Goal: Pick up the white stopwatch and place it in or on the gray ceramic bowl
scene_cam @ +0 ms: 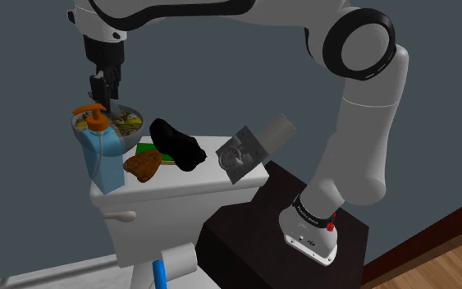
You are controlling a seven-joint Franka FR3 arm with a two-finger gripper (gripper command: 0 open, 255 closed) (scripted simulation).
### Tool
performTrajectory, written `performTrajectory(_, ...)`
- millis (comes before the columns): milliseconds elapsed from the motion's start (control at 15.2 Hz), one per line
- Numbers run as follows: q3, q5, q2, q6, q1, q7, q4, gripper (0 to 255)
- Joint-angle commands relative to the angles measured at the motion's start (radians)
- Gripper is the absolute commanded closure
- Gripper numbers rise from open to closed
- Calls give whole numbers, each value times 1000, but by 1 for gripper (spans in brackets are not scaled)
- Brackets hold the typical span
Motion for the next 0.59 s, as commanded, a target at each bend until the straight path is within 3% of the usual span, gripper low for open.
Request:
performTrajectory(0, -2, -1, 3, -1, -2, 0, -12, 0)
performTrajectory(330, -2, -2, 8, -6, -1, 1, -3, 0)
performTrajectory(528, -1, 0, 3, -105, 1, -1, 91, 0)
